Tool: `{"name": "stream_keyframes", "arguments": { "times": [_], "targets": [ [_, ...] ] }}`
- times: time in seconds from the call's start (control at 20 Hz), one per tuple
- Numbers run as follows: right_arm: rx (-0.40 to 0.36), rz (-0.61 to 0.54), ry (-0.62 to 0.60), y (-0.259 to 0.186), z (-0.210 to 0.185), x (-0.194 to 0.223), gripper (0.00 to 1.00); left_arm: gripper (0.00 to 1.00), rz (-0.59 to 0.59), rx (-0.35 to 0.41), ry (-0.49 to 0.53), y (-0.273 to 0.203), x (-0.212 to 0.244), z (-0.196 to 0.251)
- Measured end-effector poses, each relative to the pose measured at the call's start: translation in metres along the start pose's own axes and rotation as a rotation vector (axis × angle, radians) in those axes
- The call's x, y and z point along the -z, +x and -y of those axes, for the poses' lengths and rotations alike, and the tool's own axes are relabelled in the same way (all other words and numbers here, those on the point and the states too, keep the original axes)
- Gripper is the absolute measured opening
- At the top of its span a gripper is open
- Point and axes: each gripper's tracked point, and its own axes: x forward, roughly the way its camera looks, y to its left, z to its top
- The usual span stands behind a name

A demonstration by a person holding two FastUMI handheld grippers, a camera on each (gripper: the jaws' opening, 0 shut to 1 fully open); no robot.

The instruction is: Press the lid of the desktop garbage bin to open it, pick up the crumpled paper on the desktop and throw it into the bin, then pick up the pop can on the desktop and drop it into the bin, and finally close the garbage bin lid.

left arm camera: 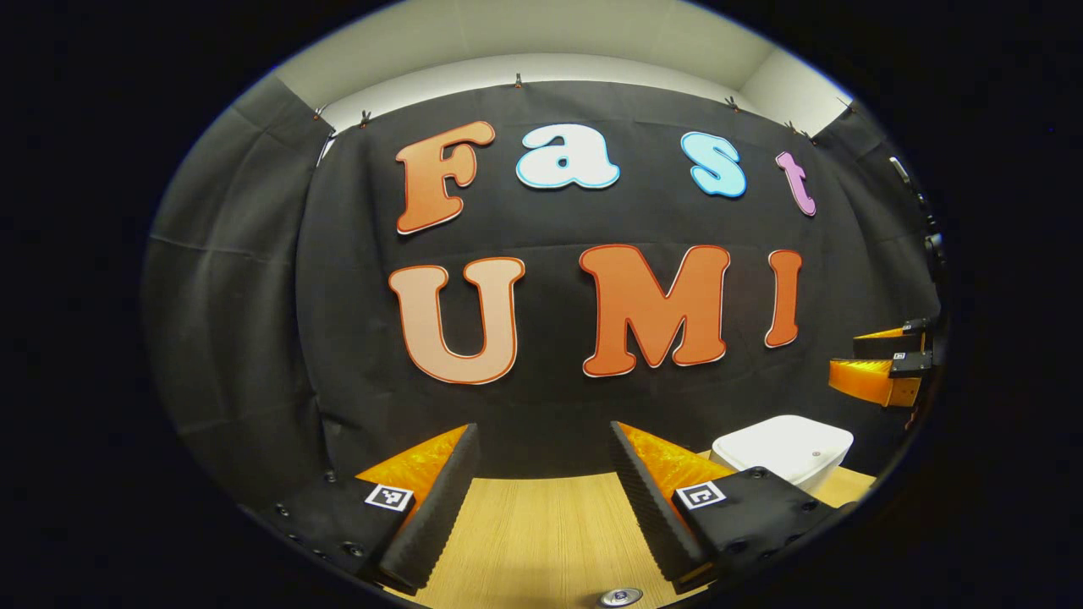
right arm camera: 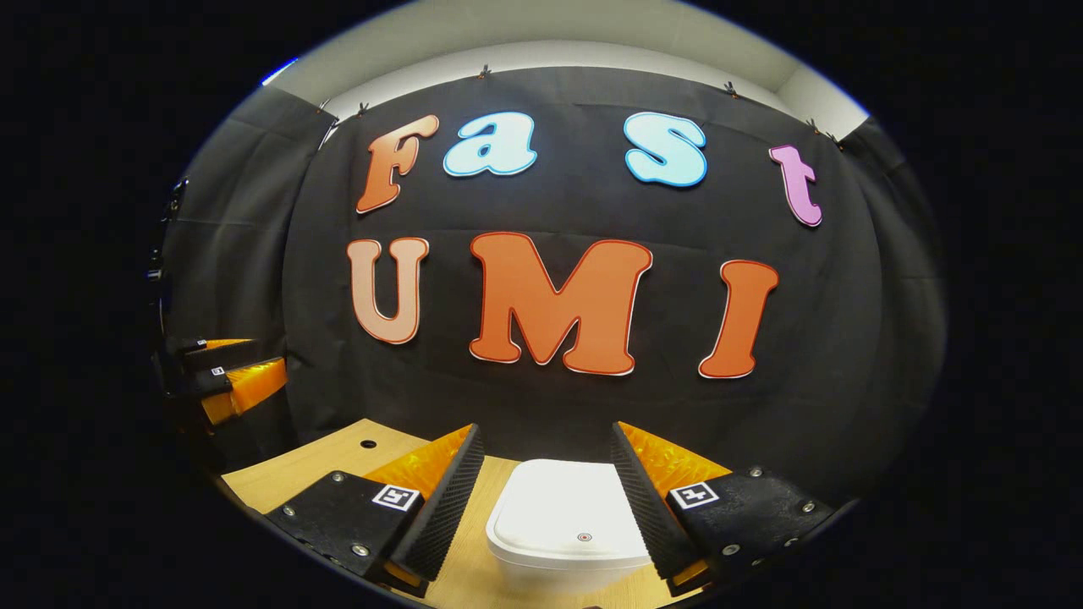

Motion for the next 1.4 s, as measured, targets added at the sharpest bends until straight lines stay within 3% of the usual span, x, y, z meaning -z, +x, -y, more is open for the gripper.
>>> {"name": "stream_keyframes", "arguments": {
  "times": [0.15,0.35,0.45,0.5,0.65,0.8,1.05,1.4],
  "targets": [
    [0.013,-0.016,-0.003,0.002,0.006,0.001,0.92,0.99,-0.006,-0.005,-0.003,-0.001,0.002,-0.001],
    [0.032,-0.072,0.030,0.007,0.017,0.021,0.81,0.99,-0.015,-0.025,-0.004,-0.004,0.007,-0.007],
    [0.043,-0.104,0.058,0.010,0.023,0.032,0.71,0.99,-0.022,-0.035,-0.002,-0.006,0.008,-0.009],
    [0.032,-0.123,0.078,0.011,0.022,0.037,0.63,0.97,-0.026,-0.041,-0.002,-0.007,0.010,-0.010],
    [-0.011,-0.165,0.122,0.012,0.016,0.055,0.51,0.97,-0.041,-0.053,0.000,-0.010,0.015,-0.012],
    [0.008,-0.204,0.096,0.016,0.023,0.075,0.29,0.97,-0.060,-0.063,0.004,-0.010,0.021,-0.012],
    [0.036,-0.278,0.104,0.021,0.034,0.109,0.02,1.00,-0.097,-0.084,0.011,-0.017,0.031,-0.012],
    [-0.008,-0.365,0.108,0.025,0.031,0.146,0.01,1.00,-0.141,-0.122,0.031,-0.025,0.042,-0.012]
  ]
}}
